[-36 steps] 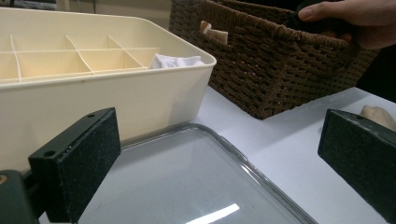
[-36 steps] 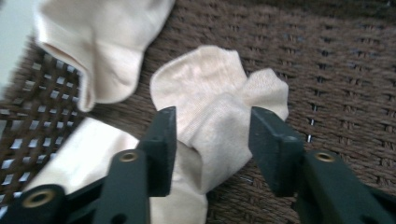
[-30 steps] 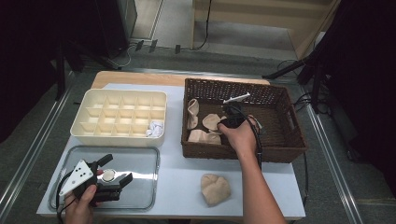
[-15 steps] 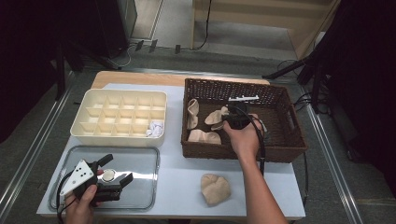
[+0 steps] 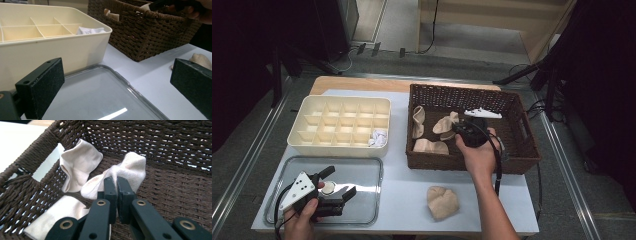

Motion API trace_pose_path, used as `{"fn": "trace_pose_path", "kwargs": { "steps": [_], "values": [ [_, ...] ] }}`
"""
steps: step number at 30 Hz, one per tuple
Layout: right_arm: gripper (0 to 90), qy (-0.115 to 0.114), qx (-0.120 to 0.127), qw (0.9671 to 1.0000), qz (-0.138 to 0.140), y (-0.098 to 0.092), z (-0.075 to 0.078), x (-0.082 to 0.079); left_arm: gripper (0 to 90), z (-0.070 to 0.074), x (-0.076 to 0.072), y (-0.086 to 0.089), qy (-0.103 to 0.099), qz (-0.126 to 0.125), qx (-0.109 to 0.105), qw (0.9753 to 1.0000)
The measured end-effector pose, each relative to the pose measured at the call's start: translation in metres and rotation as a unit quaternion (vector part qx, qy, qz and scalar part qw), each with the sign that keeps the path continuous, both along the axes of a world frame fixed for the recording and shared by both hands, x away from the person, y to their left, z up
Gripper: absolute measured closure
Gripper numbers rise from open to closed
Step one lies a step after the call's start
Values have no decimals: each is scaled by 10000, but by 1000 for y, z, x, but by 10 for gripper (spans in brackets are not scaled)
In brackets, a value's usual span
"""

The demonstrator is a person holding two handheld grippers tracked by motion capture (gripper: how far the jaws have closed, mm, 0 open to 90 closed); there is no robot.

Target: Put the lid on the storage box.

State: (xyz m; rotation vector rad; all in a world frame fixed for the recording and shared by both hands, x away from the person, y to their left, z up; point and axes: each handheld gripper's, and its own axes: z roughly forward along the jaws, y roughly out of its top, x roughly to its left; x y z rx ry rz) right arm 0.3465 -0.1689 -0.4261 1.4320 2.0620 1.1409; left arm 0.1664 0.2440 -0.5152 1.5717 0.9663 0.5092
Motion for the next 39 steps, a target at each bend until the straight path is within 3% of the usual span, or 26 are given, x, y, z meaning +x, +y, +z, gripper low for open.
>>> {"fn": "trace_pose_path", "kwargs": {
  "steps": [19,27,39],
  "values": [
    [893,-705,369,9968,-74,-9,0,-34,0,-1,-2,-17,22,-215,110,9997],
    [894,-1082,506,9928,-50,-6,6,-56,0,-2,-3,-25,41,-300,196,9993],
    [895,-1470,778,9861,-16,-23,27,-86,0,-5,-5,-31,47,-344,244,9991]
  ]
}}
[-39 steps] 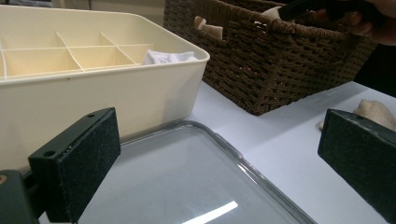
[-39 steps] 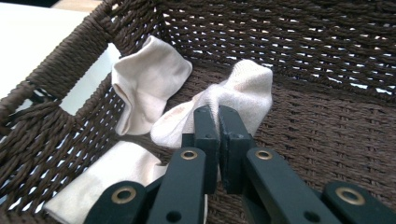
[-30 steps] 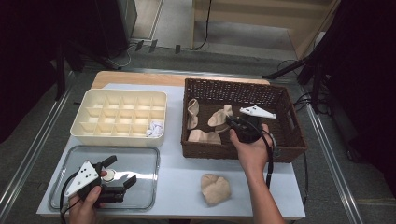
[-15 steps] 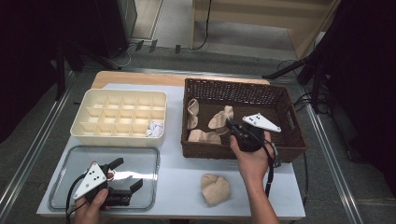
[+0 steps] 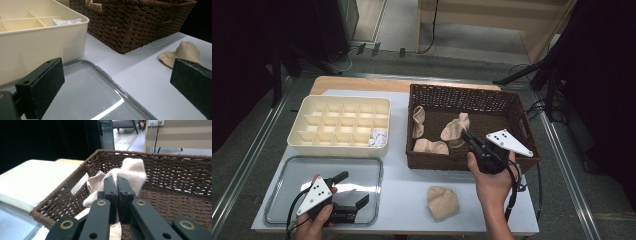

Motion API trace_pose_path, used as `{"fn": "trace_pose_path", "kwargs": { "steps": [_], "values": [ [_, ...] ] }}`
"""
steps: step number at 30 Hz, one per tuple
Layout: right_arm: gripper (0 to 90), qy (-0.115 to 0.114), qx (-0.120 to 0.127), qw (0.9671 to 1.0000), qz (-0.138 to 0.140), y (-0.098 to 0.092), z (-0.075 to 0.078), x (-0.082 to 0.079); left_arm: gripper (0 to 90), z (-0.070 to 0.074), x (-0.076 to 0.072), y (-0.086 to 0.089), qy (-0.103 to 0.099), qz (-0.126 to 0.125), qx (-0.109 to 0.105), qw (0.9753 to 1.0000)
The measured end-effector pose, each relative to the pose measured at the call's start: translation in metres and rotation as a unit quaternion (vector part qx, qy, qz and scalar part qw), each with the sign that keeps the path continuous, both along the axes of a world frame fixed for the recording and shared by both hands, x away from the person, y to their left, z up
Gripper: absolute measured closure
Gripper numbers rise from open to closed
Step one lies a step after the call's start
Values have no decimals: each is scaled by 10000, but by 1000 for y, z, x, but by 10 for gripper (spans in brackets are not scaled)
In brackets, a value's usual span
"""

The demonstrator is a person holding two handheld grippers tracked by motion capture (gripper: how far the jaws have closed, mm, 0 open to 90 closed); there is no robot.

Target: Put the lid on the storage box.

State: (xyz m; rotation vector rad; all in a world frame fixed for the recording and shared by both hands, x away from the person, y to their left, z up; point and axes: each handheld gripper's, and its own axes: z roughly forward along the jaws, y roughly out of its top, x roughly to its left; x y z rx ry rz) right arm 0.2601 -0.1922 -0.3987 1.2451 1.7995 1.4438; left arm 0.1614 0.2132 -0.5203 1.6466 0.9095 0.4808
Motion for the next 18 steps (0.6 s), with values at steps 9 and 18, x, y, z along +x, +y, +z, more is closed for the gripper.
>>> {"fn": "trace_pose_path", "kwargs": {
  "steps": [9,18],
  "values": [
    [895,-212,72,9997,49,-13,6,-27,0,-1,0,-5,-11,-92,16,10000],
    [895,-295,59,9995,85,-26,7,-55,0,0,0,-5,-7,-87,-19,10000]
  ]
}}
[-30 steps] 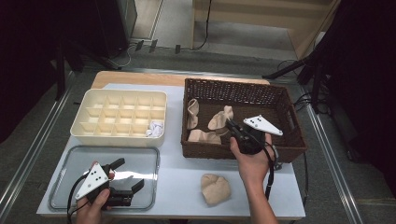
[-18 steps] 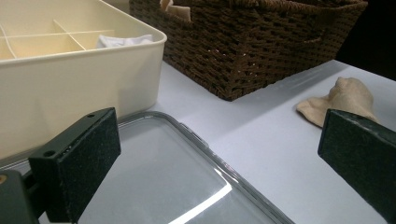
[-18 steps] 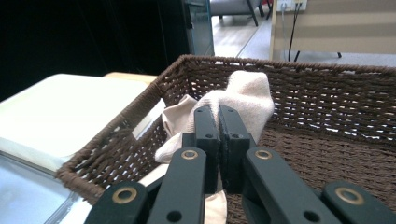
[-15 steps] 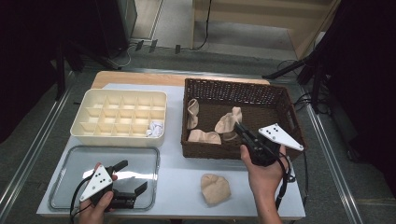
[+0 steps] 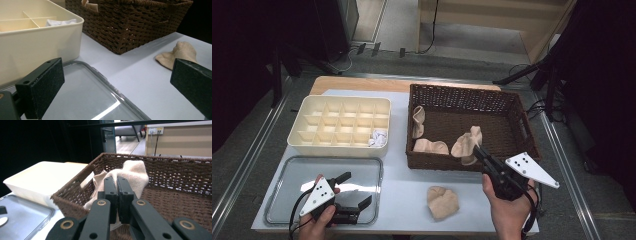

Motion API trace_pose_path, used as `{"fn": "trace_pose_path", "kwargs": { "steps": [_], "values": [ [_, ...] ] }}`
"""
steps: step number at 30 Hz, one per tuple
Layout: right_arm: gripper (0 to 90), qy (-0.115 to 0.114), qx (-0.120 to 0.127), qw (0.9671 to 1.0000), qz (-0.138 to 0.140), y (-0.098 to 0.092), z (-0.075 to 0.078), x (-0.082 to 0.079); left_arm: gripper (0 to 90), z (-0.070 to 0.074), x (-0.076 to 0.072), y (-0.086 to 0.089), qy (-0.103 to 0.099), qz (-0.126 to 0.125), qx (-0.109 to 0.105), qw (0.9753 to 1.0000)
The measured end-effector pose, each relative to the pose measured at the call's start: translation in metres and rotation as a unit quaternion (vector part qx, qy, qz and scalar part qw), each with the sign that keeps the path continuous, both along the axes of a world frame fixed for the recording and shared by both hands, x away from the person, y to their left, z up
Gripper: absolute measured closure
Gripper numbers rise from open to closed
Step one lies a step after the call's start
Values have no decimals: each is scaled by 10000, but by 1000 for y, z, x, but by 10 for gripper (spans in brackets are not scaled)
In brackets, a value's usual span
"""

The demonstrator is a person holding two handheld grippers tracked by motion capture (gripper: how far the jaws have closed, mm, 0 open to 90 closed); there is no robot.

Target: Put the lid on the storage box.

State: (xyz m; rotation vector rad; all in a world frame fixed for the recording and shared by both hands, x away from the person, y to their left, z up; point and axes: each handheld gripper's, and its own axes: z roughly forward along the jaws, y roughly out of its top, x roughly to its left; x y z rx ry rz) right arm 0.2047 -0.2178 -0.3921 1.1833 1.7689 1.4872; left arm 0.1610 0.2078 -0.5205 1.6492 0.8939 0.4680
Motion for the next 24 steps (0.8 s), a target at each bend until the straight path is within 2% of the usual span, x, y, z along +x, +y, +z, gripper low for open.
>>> {"fn": "trace_pose_path", "kwargs": {
  "steps": [12,16,24],
  "values": [
    [895,11,-12,10000,68,-5,-21,-35,0,-1,0,-4,-19,-49,39,10000],
    [895,9,30,10000,77,-9,-26,-46,0,-1,0,-9,-30,-81,-31,10000],
    [895,91,81,9999,36,-16,-43,-56,0,1,0,-13,-47,-99,-32,9999]
  ]
}}
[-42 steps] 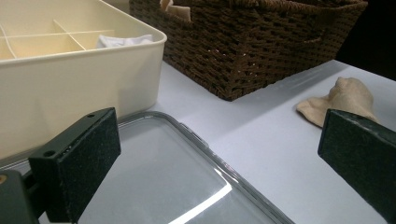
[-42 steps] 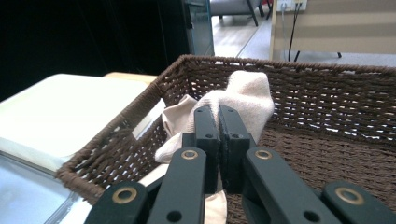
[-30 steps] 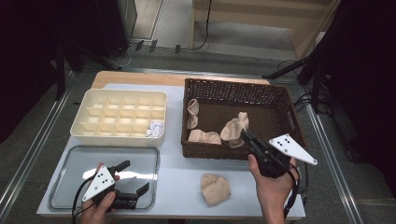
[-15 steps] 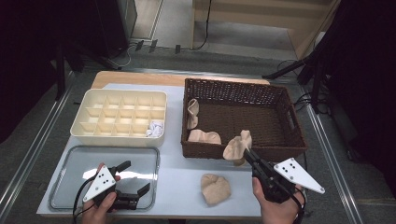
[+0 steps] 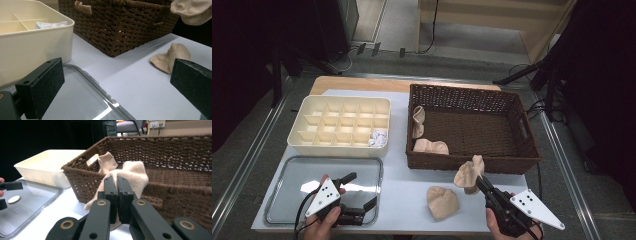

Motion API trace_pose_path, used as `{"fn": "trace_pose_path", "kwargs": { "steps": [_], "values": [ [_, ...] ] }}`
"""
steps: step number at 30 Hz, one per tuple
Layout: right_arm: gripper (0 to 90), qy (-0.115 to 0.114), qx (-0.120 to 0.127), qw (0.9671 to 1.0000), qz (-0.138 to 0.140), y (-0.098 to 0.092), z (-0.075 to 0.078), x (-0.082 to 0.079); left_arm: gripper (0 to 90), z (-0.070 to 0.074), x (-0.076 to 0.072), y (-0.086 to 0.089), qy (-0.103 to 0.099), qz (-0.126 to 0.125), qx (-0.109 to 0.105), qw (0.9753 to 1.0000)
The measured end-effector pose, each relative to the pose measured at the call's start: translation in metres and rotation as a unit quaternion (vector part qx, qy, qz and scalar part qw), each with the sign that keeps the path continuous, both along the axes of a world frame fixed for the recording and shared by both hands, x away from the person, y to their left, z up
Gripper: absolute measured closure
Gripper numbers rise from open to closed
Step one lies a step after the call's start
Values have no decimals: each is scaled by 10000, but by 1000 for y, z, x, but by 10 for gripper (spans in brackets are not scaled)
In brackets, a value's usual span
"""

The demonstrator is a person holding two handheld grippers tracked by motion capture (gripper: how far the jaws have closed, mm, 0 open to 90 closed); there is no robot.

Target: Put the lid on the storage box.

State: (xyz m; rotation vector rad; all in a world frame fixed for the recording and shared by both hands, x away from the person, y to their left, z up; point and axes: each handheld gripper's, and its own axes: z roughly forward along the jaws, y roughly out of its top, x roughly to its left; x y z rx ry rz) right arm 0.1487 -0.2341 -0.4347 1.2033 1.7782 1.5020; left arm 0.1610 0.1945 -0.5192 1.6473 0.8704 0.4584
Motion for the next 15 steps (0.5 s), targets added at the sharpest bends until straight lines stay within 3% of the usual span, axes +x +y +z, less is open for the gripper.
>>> {"fn": "trace_pose_path", "kwargs": {
  "steps": [8,13,15],
  "values": [
    [895,113,-87,9998,-159,-13,-23,-3,0,3,2,-7,16,-69,-108,9999],
    [895,165,-258,9991,-278,-22,-37,-1,0,2,4,-11,21,-99,-54,9999],
    [895,239,-198,9989,-347,-28,-43,0,0,3,4,-12,10,-107,-8,9999]
  ]
}}
